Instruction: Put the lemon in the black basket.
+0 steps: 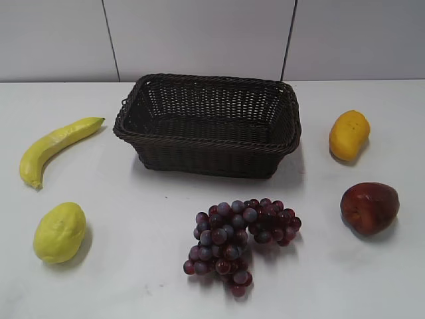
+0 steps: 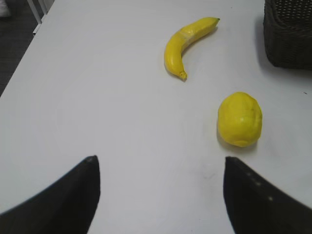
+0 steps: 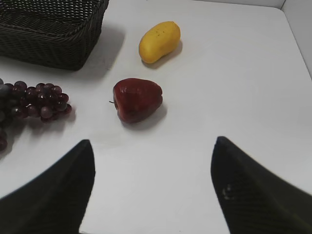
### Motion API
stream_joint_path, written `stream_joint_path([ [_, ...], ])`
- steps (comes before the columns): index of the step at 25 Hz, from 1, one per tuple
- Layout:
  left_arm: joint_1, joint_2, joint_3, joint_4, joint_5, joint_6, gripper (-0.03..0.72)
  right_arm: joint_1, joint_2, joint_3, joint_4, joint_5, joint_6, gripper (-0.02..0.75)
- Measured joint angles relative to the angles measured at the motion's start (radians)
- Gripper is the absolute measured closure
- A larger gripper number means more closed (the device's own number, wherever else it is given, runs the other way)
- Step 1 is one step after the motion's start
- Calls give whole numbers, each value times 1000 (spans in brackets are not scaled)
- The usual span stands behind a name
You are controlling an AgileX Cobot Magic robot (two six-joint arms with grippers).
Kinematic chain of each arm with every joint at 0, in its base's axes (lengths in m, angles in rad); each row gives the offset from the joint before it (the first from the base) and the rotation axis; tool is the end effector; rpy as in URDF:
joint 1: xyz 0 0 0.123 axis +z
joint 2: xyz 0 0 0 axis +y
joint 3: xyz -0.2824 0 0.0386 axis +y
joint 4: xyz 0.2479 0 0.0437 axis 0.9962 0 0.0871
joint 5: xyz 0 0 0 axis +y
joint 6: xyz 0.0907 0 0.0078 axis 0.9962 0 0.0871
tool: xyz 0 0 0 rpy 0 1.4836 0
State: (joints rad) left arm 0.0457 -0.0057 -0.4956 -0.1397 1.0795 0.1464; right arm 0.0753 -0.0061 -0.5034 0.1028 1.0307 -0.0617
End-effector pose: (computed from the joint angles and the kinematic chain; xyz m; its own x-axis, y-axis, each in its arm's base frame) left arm -0.0059 -0.0115 0.2751 -0.4609 0.0585 -0.8855 0.1003 0.9949 0.0135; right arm -0.0058 0.0076 0.2809 -0.4158 -0.0401 -0.9086 -0.1583 0.9870 0.0289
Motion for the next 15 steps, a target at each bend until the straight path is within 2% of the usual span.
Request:
stream_joint_path([
  [11,0,0,0,-1,0,1,127,0,0,0,0,0,-1,176],
  [15,0,78,-39,-22,9,1,127,0,0,0,0,0,-1,176],
])
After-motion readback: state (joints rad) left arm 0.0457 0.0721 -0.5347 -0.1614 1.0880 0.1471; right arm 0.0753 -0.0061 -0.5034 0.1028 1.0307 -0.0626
